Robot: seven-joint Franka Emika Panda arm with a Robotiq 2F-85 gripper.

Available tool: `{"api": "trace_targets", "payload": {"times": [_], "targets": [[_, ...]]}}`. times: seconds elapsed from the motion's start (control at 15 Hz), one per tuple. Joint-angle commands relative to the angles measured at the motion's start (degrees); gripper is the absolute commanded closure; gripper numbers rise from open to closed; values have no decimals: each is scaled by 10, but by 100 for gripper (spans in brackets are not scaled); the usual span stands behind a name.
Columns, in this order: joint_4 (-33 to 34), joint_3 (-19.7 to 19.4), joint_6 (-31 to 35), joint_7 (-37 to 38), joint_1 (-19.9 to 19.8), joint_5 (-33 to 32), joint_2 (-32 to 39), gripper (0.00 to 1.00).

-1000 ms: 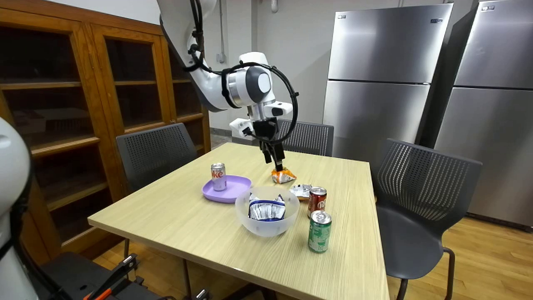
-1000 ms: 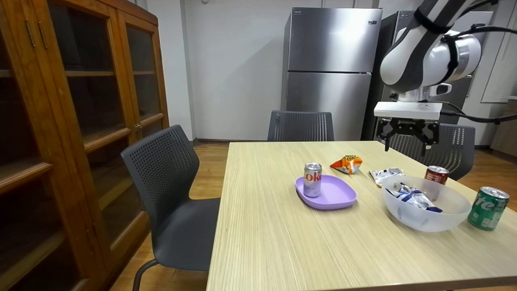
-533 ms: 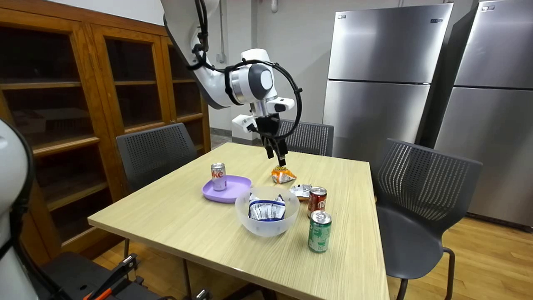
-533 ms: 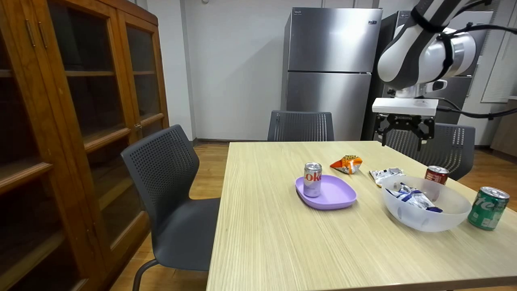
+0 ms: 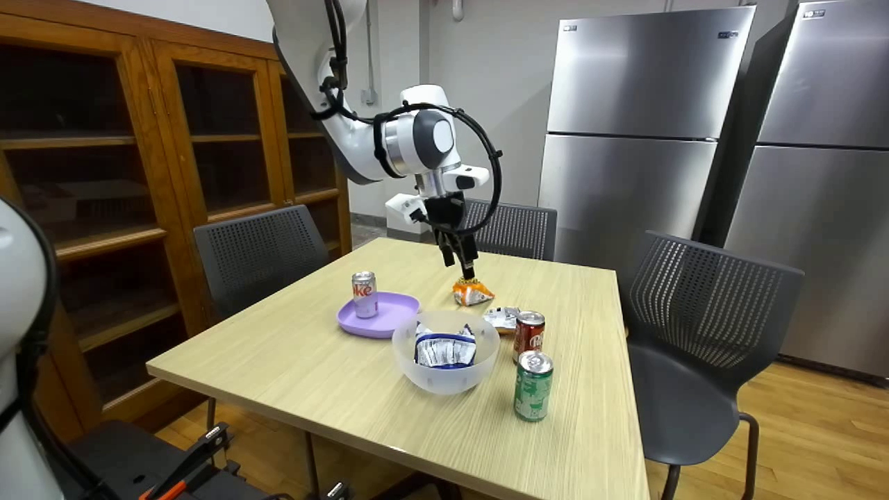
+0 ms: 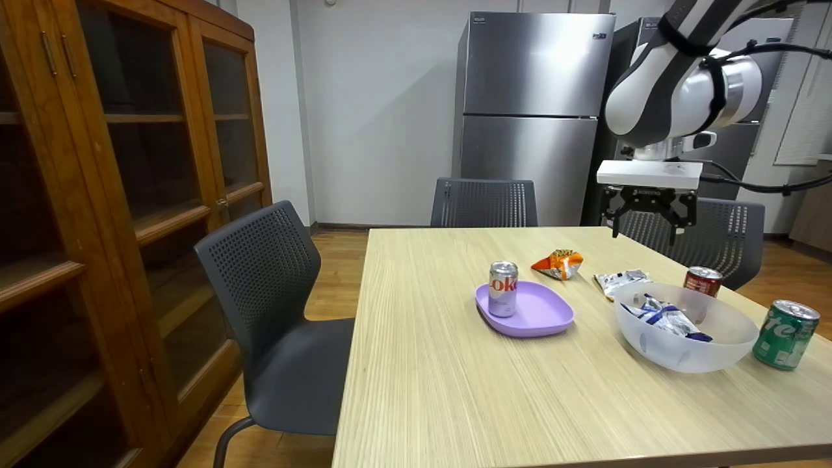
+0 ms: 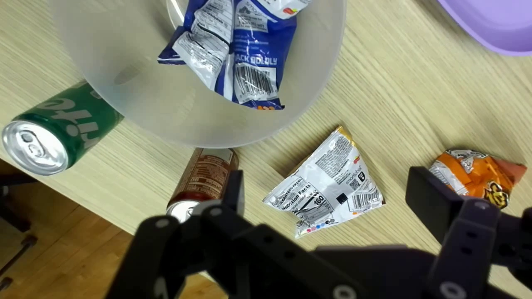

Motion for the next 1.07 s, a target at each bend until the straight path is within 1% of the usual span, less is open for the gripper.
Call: {"api": "trace_targets", "payload": {"times": [0.0,0.27,0.53,1.0], "targets": [[30,19,-1,9,-7,10,20,0],[68,28,-1,21,-2,19,51,0],[128,34,-5,38,-3,40,99,0],[235,29,-9,96,0,84,182,0]]}}
